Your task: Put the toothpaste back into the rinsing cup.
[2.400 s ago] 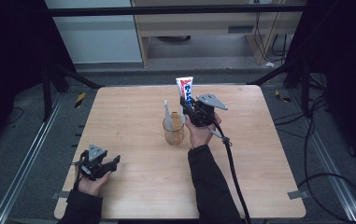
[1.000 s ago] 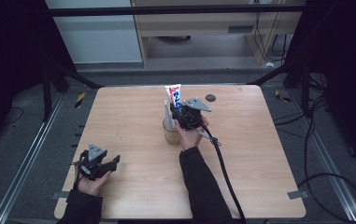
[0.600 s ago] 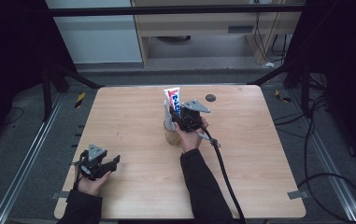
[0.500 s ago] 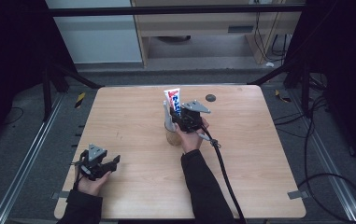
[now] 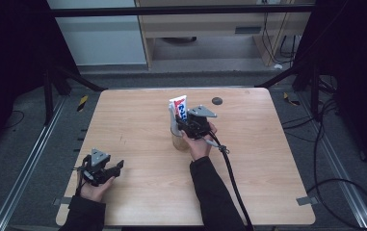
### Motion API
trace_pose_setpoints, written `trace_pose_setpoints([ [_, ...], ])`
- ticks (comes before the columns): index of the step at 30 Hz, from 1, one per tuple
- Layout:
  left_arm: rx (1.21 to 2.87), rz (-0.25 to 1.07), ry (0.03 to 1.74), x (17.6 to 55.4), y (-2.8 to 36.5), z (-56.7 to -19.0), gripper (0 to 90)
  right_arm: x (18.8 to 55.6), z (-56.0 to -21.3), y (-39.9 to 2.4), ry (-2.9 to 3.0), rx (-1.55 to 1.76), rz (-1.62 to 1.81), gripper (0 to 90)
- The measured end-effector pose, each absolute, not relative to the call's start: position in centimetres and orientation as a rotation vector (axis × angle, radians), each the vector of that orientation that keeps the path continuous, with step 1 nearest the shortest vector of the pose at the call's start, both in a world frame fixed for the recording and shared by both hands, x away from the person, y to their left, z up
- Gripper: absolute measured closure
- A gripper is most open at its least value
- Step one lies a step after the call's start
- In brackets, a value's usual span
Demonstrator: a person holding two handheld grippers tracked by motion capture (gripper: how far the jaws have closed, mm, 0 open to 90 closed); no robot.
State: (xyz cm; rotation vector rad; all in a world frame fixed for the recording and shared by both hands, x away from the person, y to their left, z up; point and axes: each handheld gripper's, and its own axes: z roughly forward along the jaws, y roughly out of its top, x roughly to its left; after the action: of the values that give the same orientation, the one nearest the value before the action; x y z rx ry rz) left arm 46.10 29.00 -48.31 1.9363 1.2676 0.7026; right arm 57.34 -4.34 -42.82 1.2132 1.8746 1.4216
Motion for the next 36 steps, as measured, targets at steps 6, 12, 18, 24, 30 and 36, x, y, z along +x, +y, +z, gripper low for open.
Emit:
trace_pose_setpoints([
  [6,1.938,0.703,1.27,46.1,29.0,-48.3,39.5,56.7,-42.8,-4.8,1.929,1.201,1.353,58.4],
  [12,1.943,0.703,1.269,46.1,29.0,-48.4,39.5,56.4,-43.3,-5.2,1.972,1.193,1.301,55.1],
  [18,1.94,0.705,1.269,46.1,29.0,-48.4,39.6,56.1,-43.1,-5.1,2.004,1.18,1.272,52.0],
  [24,1.943,0.705,1.267,46.1,29.0,-48.4,39.5,55.6,-41.8,-5.9,1.973,1.169,1.306,49.4],
  [30,1.944,0.701,1.27,46.1,29.0,-48.4,39.2,54.7,-41.4,-7.1,2.035,1.165,1.27,39.0],
  [36,1.951,0.697,1.268,46.1,28.9,-48.5,38.8,53.0,-40.9,-9.9,2.056,1.202,1.312,21.9],
])
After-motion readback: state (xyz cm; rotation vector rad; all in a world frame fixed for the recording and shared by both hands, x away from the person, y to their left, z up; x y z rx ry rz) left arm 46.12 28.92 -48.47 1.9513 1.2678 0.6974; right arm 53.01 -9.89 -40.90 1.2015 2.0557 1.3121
